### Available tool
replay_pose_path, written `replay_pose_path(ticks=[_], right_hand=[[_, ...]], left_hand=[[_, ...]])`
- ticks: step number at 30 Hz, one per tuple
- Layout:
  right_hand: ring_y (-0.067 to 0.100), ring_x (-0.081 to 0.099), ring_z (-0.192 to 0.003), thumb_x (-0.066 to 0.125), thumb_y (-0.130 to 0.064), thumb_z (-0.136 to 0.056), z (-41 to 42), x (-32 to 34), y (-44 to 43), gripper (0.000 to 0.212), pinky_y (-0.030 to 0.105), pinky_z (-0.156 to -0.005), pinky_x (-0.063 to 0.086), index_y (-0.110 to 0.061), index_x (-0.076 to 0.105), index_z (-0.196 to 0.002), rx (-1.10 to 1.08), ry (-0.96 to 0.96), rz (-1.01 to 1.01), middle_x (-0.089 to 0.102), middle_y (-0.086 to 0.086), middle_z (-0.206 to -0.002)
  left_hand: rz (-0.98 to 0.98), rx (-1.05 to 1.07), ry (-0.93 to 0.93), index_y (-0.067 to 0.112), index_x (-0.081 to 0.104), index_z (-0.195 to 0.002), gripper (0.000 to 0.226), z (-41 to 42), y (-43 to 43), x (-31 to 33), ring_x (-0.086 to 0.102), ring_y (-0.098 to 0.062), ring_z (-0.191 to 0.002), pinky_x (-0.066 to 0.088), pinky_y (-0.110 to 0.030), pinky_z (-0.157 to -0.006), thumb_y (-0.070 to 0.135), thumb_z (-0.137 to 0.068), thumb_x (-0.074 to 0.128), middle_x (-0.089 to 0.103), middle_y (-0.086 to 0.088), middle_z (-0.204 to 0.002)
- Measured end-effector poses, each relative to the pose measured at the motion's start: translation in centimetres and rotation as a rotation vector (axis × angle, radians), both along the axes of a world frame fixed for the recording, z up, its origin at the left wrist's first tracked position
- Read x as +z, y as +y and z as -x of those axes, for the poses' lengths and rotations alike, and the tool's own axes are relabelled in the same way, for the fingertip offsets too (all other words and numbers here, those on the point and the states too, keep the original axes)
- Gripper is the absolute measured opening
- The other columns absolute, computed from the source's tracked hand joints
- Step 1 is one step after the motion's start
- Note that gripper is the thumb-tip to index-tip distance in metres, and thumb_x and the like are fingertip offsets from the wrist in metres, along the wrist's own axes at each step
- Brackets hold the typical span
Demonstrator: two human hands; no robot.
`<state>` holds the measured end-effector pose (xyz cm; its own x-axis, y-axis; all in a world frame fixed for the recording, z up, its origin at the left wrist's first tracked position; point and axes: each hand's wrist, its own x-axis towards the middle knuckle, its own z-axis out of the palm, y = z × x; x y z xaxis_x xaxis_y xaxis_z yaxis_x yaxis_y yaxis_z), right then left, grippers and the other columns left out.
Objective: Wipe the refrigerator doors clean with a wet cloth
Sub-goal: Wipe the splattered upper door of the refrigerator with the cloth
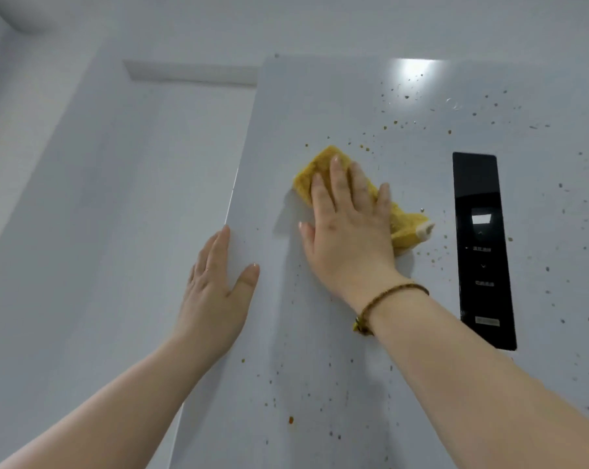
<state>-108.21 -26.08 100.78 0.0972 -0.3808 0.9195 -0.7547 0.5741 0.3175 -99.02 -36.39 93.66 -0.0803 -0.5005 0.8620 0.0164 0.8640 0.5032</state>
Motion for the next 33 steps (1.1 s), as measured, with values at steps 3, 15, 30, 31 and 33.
replay_pose_path(ticks=[3,15,30,31,33], right_hand=[[0.019,-0.017,-0.141,0.020,-0.019,-0.099,-0.3,-1.2,1.5,0.054,0.040,-0.115,0.000,-0.022,-0.004,-0.147,0.064,0.056,-0.224,-0.019,-0.001,-0.154],[0.023,0.024,-0.134,0.043,-0.021,-0.094,-0.8,9.3,0.3,0.040,0.039,-0.103,0.029,-0.019,0.042,-0.133,0.105,0.069,0.127,0.034,0.001,-0.144],[0.026,0.031,-0.129,0.034,-0.003,-0.091,-2.8,13.2,-2.7,0.045,0.038,-0.096,0.036,-0.019,0.046,-0.131,0.142,0.159,0.103,0.037,0.003,-0.142],[0.027,0.033,-0.129,0.035,-0.003,-0.089,-3.0,12.6,-3.2,0.045,0.038,-0.096,0.036,-0.018,0.048,-0.130,0.175,0.175,0.088,0.039,0.004,-0.141],[0.031,0.046,-0.121,0.039,-0.002,-0.081,-2.9,9.7,-4.4,0.046,0.040,-0.093,0.043,-0.017,0.059,-0.119,0.283,0.406,-0.053,0.052,0.008,-0.132]], left_hand=[[-0.011,-0.058,0.093,0.028,0.008,-0.145,0.061,0.4,0.2,-0.6,0.010,-0.006,-0.140,0.009,-0.022,-0.110,0.030,-0.094,0.040,0.013,0.012,-0.153],[0.002,-0.087,0.152,0.032,0.017,-0.143,0.057,0.5,0.0,-0.9,0.017,-0.004,-0.138,0.013,-0.022,-0.109,0.032,-0.092,0.041,0.022,0.013,-0.149],[-0.029,-0.249,0.229,0.038,0.025,-0.136,0.053,0.3,-1.4,-1.2,0.029,0.010,-0.111,0.018,-0.010,-0.090,0.024,-0.090,0.047,0.028,0.044,-0.101],[-0.023,-0.240,0.231,0.040,0.024,-0.135,0.053,0.5,-1.6,-1.3,0.028,0.011,-0.111,0.018,-0.010,-0.090,0.026,-0.090,0.047,0.028,0.044,-0.102],[0.007,-0.209,0.227,0.044,0.025,-0.132,0.047,0.7,-1.7,-1.5,0.027,0.012,-0.113,0.019,-0.011,-0.092,0.035,-0.090,0.045,0.028,0.043,-0.107]])
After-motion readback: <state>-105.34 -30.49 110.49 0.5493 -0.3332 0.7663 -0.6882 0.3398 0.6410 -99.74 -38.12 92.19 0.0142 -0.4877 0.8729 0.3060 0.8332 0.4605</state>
